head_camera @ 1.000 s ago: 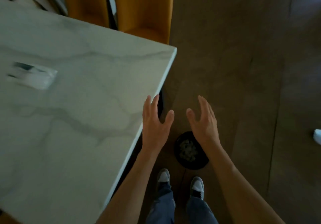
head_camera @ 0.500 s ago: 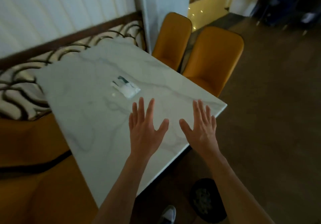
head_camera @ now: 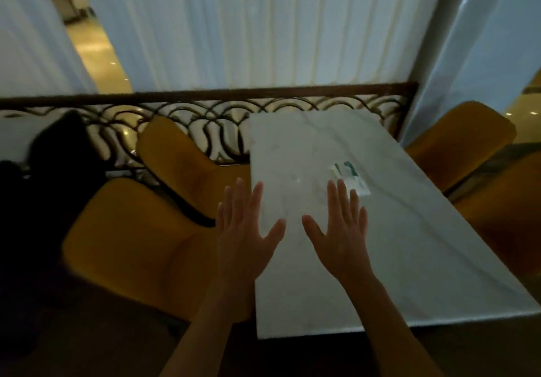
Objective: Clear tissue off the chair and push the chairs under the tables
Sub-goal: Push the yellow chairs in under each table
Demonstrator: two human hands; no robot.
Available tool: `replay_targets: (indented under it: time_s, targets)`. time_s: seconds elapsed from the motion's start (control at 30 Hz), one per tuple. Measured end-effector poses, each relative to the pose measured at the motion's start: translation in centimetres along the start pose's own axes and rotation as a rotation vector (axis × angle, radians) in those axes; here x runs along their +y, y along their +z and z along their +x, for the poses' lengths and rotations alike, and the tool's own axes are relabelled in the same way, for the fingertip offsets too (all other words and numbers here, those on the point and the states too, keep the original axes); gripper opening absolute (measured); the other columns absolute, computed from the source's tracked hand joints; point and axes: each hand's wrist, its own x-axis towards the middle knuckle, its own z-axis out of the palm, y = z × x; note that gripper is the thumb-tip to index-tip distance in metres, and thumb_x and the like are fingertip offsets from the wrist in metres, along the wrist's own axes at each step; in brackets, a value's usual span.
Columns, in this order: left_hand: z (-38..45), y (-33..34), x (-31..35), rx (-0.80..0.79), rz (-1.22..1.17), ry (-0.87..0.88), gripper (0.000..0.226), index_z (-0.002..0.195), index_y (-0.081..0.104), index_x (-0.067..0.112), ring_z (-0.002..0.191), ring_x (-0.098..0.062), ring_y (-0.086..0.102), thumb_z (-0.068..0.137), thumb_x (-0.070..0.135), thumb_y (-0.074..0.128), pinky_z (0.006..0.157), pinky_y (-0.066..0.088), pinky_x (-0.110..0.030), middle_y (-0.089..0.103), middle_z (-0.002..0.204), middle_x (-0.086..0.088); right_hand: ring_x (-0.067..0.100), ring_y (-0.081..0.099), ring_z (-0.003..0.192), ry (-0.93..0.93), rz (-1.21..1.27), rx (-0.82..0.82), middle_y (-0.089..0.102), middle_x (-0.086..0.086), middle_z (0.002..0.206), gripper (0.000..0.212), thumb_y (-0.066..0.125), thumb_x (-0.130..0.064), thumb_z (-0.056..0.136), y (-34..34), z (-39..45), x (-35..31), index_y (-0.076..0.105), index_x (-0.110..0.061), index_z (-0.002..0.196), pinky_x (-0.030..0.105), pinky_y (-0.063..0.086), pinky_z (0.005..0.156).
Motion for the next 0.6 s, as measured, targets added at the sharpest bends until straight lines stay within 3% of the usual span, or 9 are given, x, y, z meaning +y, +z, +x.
replay_targets:
  time_s: [0.17,0.43,0.6]
  targets:
    - [-0.2,-7.3,-7.8,0.139,0.053,-0.113,0.084,0.159,0.015,0.03,0.155,-0.023,-0.008,0.089,0.071,0.035,0.124,0.001,-0.045,0.002,0.169,-0.005,0.022,-0.017,0.15,-0.186,0.062,-0.07,-0.015,-0.007,0.163,0.084,0.019,-0.075,0.088,4.2,2.0,-9.4,-0.01,-0.032,0.154,0.047,-0.009,0.118]
    - [-0.1,-17.0,-21.0,0.206,0.146,-0.215,0.081,0.156,0.004,0.036,0.154,-0.023,-0.01,0.089,0.074,0.027,0.124,0.0,-0.045,-0.003,0.168,-0.002,0.025,-0.008,0.151,-0.316,0.134,-0.14,-0.001,0.001,0.166,0.087,0.026,-0.073,0.087,12.7,3.8,-24.7,0.003,-0.025,0.156,0.055,0.001,0.12]
    - [-1.0,-23.0,-29.8,0.257,0.189,-0.288,0.082,0.157,0.004,0.036,0.154,-0.021,-0.012,0.089,0.075,0.027,0.124,-0.001,-0.044,-0.005,0.167,0.0,0.022,-0.014,0.15,-0.405,0.224,-0.188,-0.011,-0.007,0.163,0.082,0.027,-0.071,0.089,18.5,3.2,-34.7,-0.01,-0.034,0.152,0.05,-0.007,0.119]
